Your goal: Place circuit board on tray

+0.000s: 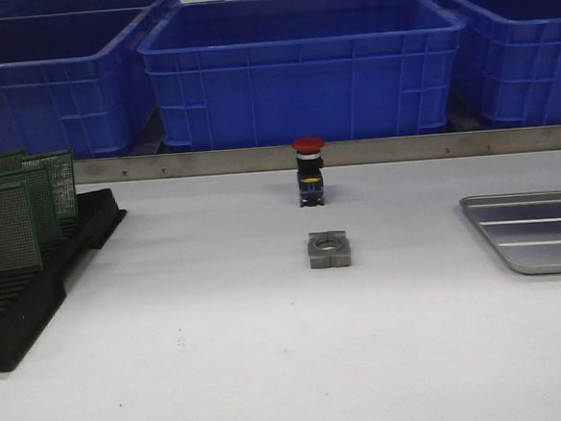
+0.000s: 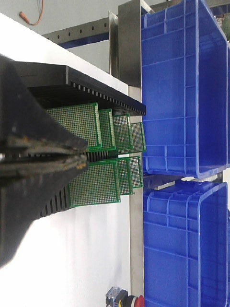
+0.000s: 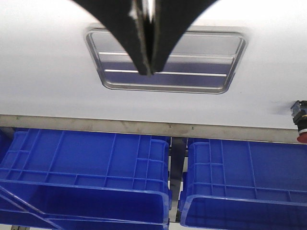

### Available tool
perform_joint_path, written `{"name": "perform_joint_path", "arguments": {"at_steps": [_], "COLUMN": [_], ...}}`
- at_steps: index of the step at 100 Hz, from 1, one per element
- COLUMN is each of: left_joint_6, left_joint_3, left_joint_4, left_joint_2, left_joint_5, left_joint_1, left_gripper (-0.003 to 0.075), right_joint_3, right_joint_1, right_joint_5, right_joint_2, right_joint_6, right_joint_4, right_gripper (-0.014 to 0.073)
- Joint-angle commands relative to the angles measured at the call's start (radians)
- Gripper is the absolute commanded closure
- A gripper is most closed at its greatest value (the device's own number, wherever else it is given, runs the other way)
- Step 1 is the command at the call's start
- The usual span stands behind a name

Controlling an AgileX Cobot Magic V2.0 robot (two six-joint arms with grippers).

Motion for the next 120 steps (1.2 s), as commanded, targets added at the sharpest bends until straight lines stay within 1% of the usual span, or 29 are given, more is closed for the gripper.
{"name": "perform_joint_path", "arguments": {"at_steps": [1,22,38,58,69,86,94,104,115,120], "left_joint_6": [-0.012,-0.012,-0.012,-0.012,-0.012,-0.012,-0.012,-0.012,-0.012,0.004], "left_joint_3": [0.049,0.047,0.005,-0.132,-0.203,-0.309,-0.350,-0.415,-0.480,-0.506], "left_joint_4": [-0.007,-0.007,-0.007,-0.051,-0.051,-0.051,-0.053,-0.053,-0.049,-0.049], "left_joint_2": [-0.030,-0.030,-0.030,-0.030,-0.006,0.095,0.171,0.270,0.388,0.441], "left_joint_5": [-0.082,-0.086,-0.071,0.111,0.200,0.309,0.330,0.388,0.408,0.408], "left_joint_1": [0.000,0.000,0.000,0.000,0.000,0.000,0.000,0.000,0.000,0.000], "left_gripper": [0.0741,0.0741,0.0741,0.0741,0.0741,0.0741,0.0741,0.0741,0.0736,0.0711], "right_joint_3": [-0.012,-0.012,-0.012,-0.012,-0.012,-0.012,-0.012,-0.012,-0.012,-0.012], "right_joint_1": [0.000,0.000,0.000,0.000,0.000,0.000,0.000,0.000,0.000,0.000], "right_joint_5": [-0.075,-0.075,-0.075,-0.075,-0.075,-0.075,-0.075,-0.075,-0.075,-0.075], "right_joint_2": [-0.026,-0.026,-0.026,-0.026,-0.026,-0.026,-0.026,-0.026,-0.026,-0.026], "right_joint_6": [-0.001,-0.001,-0.001,-0.001,-0.001,-0.001,-0.001,-0.001,-0.001,-0.001], "right_joint_4": [-0.013,-0.013,-0.013,-0.013,-0.013,-0.013,-0.013,-0.013,-0.013,-0.013], "right_gripper": [0.0706,0.0706,0.0706,0.0706,0.0706,0.0706,0.0706,0.0706,0.0706,0.0706]}}
